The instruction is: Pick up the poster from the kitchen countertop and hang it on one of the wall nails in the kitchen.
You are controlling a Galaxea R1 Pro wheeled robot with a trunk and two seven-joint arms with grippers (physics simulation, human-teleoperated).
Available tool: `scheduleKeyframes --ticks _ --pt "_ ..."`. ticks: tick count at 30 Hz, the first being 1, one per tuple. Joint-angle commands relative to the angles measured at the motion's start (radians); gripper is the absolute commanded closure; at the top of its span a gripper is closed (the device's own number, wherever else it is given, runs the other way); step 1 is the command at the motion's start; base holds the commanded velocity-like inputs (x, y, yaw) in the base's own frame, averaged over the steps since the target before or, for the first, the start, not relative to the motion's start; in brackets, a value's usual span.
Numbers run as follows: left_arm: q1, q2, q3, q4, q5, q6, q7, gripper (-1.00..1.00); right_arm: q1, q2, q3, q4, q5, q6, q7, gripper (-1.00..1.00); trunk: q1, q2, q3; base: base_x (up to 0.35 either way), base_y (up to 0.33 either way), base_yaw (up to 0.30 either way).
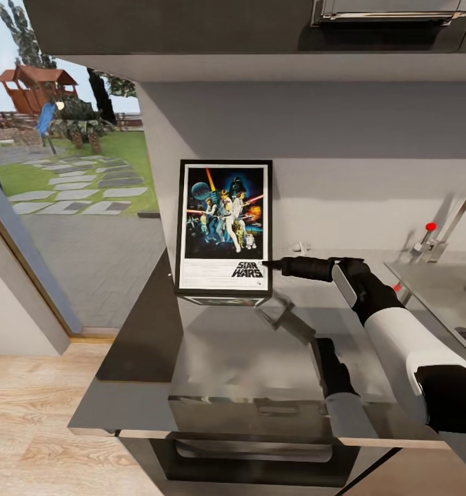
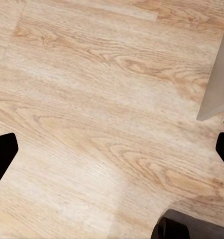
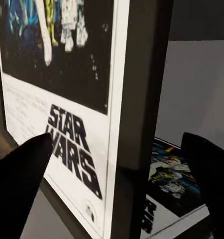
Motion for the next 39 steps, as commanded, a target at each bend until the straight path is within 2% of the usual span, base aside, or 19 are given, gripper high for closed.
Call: scheduleKeyframes --ticks 1,20,26,27,28,39 --pt "0.0 0.0 0.0 -0.001 0.0 -0.001 -0.001 -1.0 -0.001 -0.001 0.005 -0.001 -0.01 0.007 -0.002 1.0 0.0 0.0 -0.001 0.0 0.0 0.0" --pt "0.0 0.0 0.0 -0.001 0.0 -0.002 -0.001 -1.0 -0.001 0.002 0.006 -0.004 -0.01 0.005 0.0 1.0 0.0 0.0 -0.001 -0.001 0.0 0.0" --pt "0.0 0.0 0.0 -0.001 0.0 -0.001 -0.001 -1.0 -0.001 0.003 0.006 -0.004 -0.01 0.005 0.0 1.0 0.0 0.0 -0.001 -0.151 0.0 0.0" --pt "0.0 0.001 0.0 0.0 0.0 -0.001 -0.001 -1.0 -0.001 0.005 0.006 -0.072 -0.011 0.007 0.004 1.0 0.0 0.0 -0.001 -0.103 0.0 0.0" --pt "0.0 0.001 0.0 0.0 0.0 -0.001 -0.001 -1.0 -0.001 0.005 0.006 -0.081 -0.011 0.008 0.005 1.0 0.0 0.0 -0.001 -0.066 0.0 0.0" --pt "0.0 0.002 0.003 0.0 0.0 -0.001 -0.001 -1.0 -0.001 0.005 0.006 -0.101 -0.012 0.009 0.005 1.0 0.0 0.0 -0.001 -0.135 0.0 0.0"
